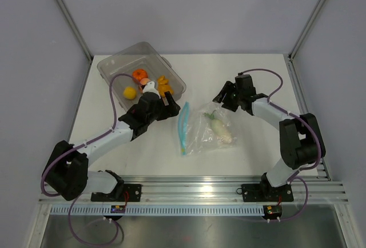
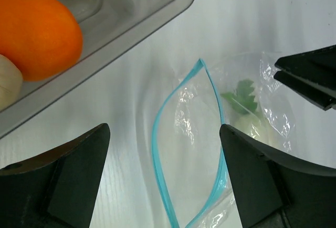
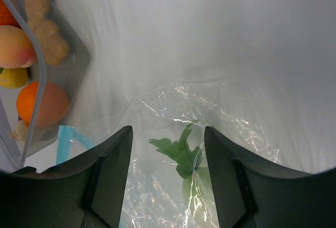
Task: Open the zip-top bag and remove the fake food
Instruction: Place the fake fruit in the bin.
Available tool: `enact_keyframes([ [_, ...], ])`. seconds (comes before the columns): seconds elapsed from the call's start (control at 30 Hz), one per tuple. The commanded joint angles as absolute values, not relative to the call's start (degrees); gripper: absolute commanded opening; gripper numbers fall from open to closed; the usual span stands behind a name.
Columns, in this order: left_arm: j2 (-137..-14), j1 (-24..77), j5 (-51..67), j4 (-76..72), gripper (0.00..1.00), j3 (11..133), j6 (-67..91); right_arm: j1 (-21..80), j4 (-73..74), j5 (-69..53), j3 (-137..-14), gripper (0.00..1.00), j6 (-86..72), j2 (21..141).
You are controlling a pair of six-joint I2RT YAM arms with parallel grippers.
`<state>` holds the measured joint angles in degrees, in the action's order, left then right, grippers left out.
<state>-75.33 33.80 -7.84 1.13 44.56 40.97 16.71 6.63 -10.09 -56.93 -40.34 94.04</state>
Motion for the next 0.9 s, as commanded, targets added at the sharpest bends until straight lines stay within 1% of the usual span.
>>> enact_keyframes([
  [0.0,-72.6,33.8,-5.3,-3.2,0.88,43.0,40.8,16.5,8.2,-6.5,-57.8,0.65,-38.1,90.7],
  [0.07,-72.1,33.8,-1.9,-6.4,0.87,39.9,39.9,16.5,11.0,-4.1,-58.9,0.73,-36.6,89.8],
  [0.17,-70.8,33.8,-0.2,-8.8,0.82,37.4,40.9,16.5,13.1,-1.3,-59.1,0.75,-35.1,88.2],
  [0.23,-70.1,33.8,1.1,-7.9,0.81,37.0,40.6,16.5,13.9,-0.4,-58.5,0.75,-34.5,86.8],
  [0.3,-70.0,33.8,0.7,-7.1,0.79,36.8,39.7,16.6,13.5,-0.4,-57.7,0.72,-34.5,86.0],
  [0.4,-69.3,33.8,1.2,-8.6,0.70,35.8,38.1,16.5,13.3,-1.9,-56.7,0.69,-34.8,85.3],
  [0.43,-69.3,33.8,1.7,-9.3,0.64,35.2,37.9,16.5,13.6,-2.1,-56.7,0.69,-34.9,85.1],
  [0.57,-71.7,33.8,2.7,-8.4,0.56,36.6,38.0,16.6,14.4,-0.4,-55.1,0.69,-35.0,83.3],
  [0.7,-74.5,33.8,7.6,-10.9,0.52,36.3,40.0,16.5,13.2,1.0,-50.6,0.69,-35.7,81.5],
  [0.87,-77.3,33.8,10.0,-12.5,0.49,36.3,41.0,16.5,9.1,-3.0,-45.4,0.69,-36.6,79.4],
])
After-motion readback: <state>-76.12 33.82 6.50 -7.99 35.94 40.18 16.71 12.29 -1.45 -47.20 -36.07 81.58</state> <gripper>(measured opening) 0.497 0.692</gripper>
